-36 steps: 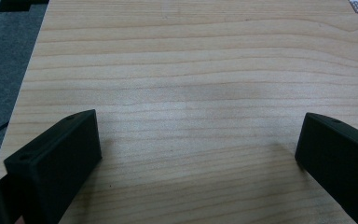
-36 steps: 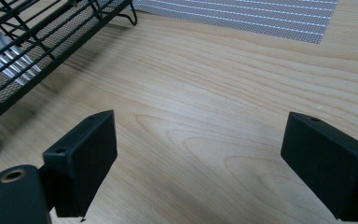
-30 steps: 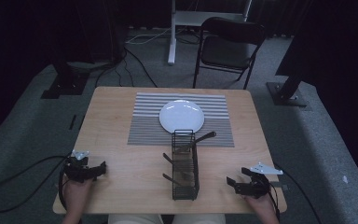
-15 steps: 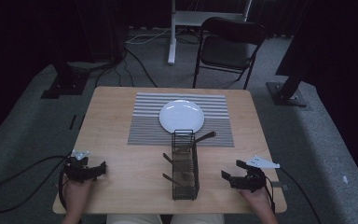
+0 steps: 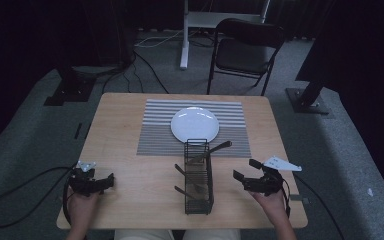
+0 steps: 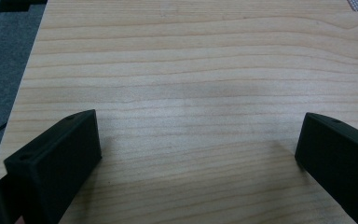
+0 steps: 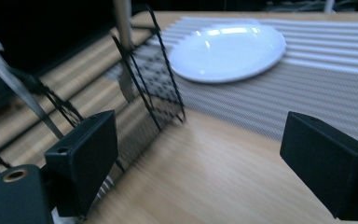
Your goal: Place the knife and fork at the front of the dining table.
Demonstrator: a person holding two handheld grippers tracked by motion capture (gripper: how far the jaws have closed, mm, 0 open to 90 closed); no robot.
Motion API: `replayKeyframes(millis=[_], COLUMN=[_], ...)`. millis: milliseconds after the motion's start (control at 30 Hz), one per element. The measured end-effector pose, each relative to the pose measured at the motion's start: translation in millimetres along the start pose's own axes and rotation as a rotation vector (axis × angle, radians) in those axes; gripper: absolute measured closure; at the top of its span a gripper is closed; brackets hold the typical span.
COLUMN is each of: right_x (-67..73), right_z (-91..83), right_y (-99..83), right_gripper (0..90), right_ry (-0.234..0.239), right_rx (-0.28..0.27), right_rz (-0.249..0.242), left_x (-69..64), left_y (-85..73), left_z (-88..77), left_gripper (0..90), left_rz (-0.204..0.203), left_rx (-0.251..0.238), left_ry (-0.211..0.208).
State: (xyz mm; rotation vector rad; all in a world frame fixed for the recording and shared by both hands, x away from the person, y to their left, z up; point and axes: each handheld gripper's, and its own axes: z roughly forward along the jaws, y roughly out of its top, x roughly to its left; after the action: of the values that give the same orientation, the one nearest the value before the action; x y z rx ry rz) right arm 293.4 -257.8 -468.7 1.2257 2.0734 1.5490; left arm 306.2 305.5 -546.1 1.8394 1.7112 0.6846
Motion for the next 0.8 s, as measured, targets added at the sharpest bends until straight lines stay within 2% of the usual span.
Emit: replayKeyframes(millis=[33, 233, 367, 467, 633, 667, 733, 800], right_x=[2.4, 8.3, 13.0, 16.0, 20.6, 21.4, 24.0, 27.3], right_z=[3.3, 15.5, 23.0, 27.8, 35.8, 37.8, 40.6, 43.0], right_y=[7.1, 22.4, 27.7, 33.0, 40.3, 41.1, 41.1, 40.1], right_gripper=[10.8, 13.7, 13.8, 17.6, 20.5, 24.0, 28.8, 38.7], right_ry=[0.008, 0.04, 0.071, 0.103, 0.109, 0.117, 0.103, 0.095], right_rx=[-0.017, -0.054, -0.051, -0.054, -0.066, -0.066, -0.062, -0.051], right_rz=[0.003, 0.017, 0.011, 0.018, 0.033, 0.033, 0.021, 0.004], left_x=[-0.1, -0.6, -0.7, -0.7, -0.6, -0.6, -0.6, -0.7], left_y=[-0.1, -1.3, -1.5, -1.5, -1.5, -1.5, -1.5, -1.5], left_z=[-0.1, -1.2, -1.4, -1.4, -1.5, -1.5, -1.5, -1.4], left_gripper=[0.0, 0.0, 0.0, 0.0, 0.0, 0.0, 0.0, 0.0], left_rz=[0.002, 0.013, 0.013, 0.014, 0.015, 0.015, 0.015, 0.014], left_rx=[0.0, -0.001, -0.001, 0.0, 0.002, 0.001, 0.001, 0.0], left_ry=[-0.001, -0.012, -0.013, -0.013, -0.012, -0.012, -0.012, -0.013])
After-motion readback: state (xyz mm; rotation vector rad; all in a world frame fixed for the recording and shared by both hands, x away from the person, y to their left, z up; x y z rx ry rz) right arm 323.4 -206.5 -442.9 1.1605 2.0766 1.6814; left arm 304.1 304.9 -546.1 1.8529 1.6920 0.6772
